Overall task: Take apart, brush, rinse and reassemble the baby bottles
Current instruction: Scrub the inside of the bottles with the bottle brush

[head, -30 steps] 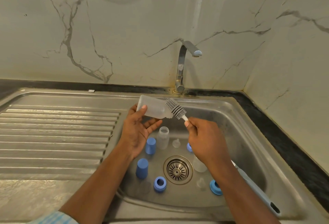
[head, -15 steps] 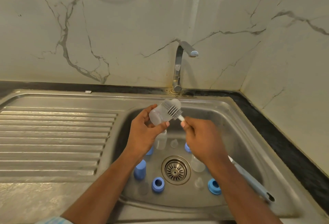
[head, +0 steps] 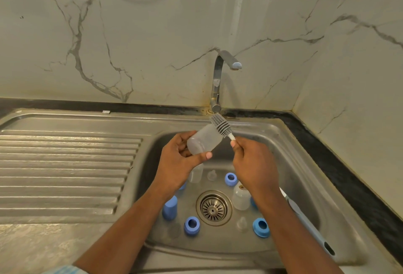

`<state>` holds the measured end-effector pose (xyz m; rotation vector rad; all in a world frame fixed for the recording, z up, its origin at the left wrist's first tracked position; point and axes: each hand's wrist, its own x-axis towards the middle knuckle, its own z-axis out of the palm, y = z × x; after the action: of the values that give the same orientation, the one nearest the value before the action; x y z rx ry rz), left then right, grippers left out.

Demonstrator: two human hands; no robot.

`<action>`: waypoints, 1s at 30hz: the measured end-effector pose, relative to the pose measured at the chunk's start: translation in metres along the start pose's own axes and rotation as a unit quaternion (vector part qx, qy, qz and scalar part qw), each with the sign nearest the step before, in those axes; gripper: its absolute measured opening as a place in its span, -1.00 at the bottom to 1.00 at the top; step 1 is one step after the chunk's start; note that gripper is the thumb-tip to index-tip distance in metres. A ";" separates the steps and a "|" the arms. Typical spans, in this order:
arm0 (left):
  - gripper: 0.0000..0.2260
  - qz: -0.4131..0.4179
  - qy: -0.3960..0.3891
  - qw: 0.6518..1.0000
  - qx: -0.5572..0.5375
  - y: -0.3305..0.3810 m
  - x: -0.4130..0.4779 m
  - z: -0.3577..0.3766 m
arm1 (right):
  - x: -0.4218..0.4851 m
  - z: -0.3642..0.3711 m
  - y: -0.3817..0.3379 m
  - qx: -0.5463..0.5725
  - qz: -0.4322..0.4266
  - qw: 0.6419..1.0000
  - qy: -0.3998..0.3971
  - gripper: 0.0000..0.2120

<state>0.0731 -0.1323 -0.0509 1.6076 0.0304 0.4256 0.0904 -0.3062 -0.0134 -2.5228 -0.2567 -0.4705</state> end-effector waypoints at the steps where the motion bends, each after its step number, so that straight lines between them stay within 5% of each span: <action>1: -0.45 -0.004 0.001 1.000 -0.004 0.000 0.000 0.000 | 0.000 -0.001 0.001 0.015 -0.010 1.000 -0.003 -0.73; 6: -0.56 -0.016 0.024 0.999 -0.021 0.001 0.003 -0.007 | -0.014 -0.005 -0.009 0.070 -0.127 0.986 -0.087 -0.71; 14: -0.40 -0.040 -0.009 0.998 -0.047 0.000 0.001 -0.001 | 0.006 -0.006 0.014 0.040 -0.015 0.999 0.005 -0.64; 22: -0.42 -0.091 0.035 0.985 -0.141 0.002 0.001 -0.008 | -0.010 -0.005 -0.004 0.123 -0.124 0.979 -0.108 -0.70; 26: -0.31 -0.132 0.018 0.972 -0.195 0.009 0.000 -0.003 | -0.001 -0.008 0.003 0.104 -0.075 0.990 -0.057 -0.68; 30: -0.47 -0.170 -0.025 0.962 -0.212 0.013 -0.005 0.006 | 0.006 -0.003 0.013 0.053 -0.018 0.998 0.010 -0.63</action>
<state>0.0670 -0.1404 -0.0396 1.1584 0.1645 0.1122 0.0991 -0.3176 -0.0153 -2.4127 -0.3103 -0.4837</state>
